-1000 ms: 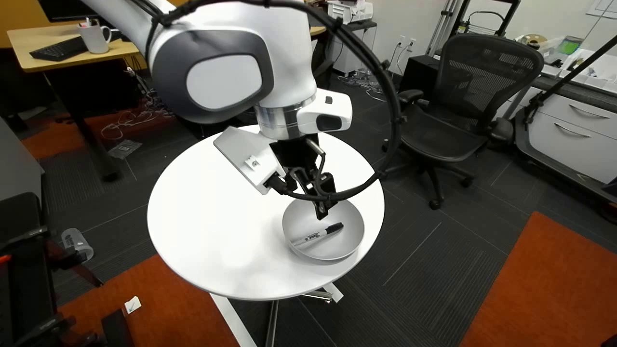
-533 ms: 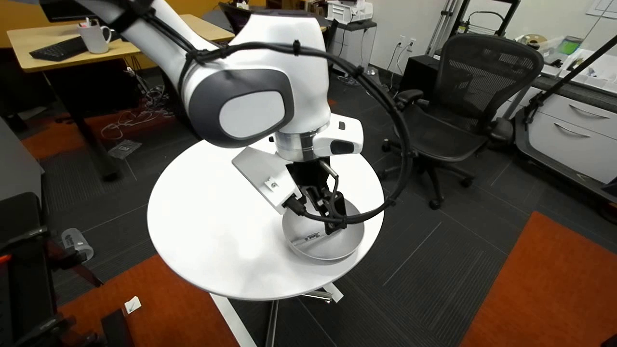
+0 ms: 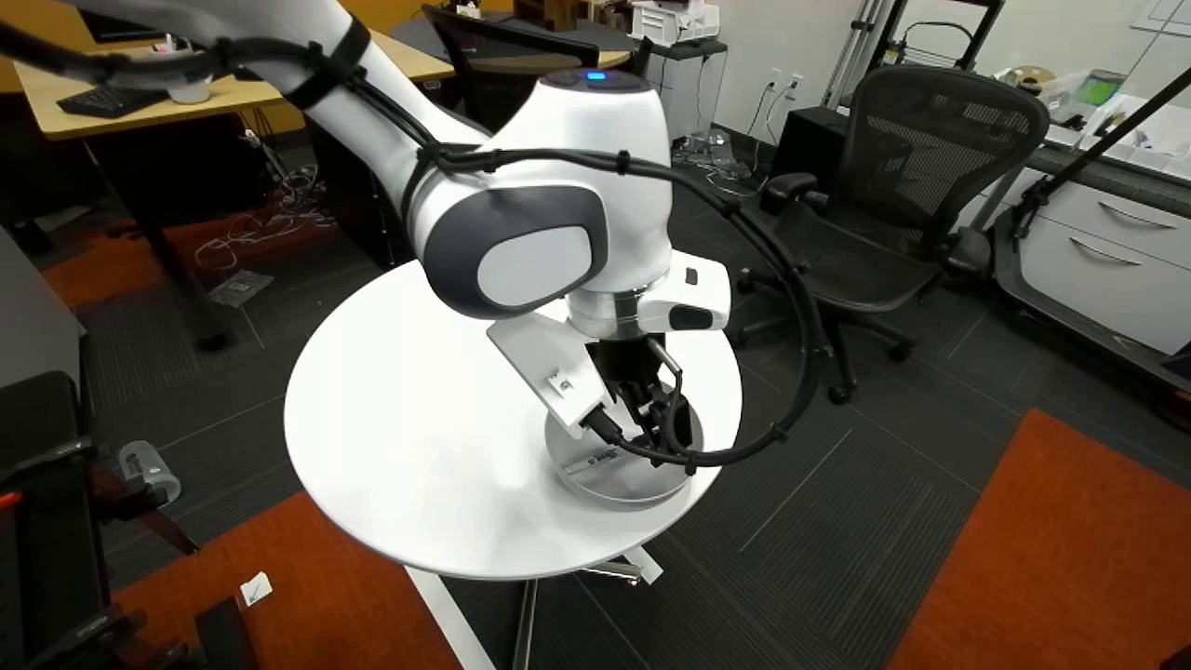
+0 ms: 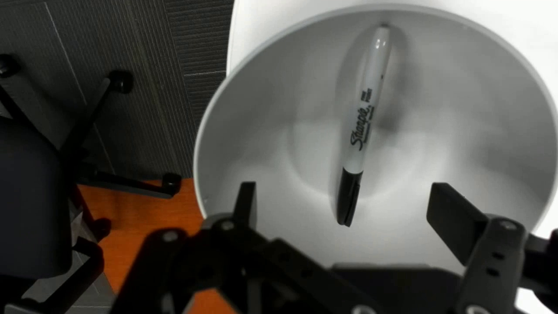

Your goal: Pick up the pen from the bowl and put it on the table.

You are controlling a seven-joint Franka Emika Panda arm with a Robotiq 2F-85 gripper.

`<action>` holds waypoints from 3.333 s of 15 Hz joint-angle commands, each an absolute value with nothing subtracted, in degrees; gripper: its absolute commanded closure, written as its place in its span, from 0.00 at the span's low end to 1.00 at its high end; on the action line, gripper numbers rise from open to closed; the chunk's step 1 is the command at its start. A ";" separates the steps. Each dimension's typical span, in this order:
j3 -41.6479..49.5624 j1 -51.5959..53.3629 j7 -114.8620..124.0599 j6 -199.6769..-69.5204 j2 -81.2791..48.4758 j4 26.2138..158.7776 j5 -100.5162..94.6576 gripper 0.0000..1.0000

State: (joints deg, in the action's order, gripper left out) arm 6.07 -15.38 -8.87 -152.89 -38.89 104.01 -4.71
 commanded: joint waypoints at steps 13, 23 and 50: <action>4.00 -17.34 -11.44 -145.14 -50.37 88.50 -3.23 0.00; 3.85 -17.28 -11.19 -140.93 -51.85 85.60 -2.93 0.81; 1.61 1.81 -6.84 -158.40 -23.60 113.09 -13.54 0.96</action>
State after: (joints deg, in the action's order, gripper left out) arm 3.33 -0.09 -7.26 -153.70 -23.99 109.96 -12.72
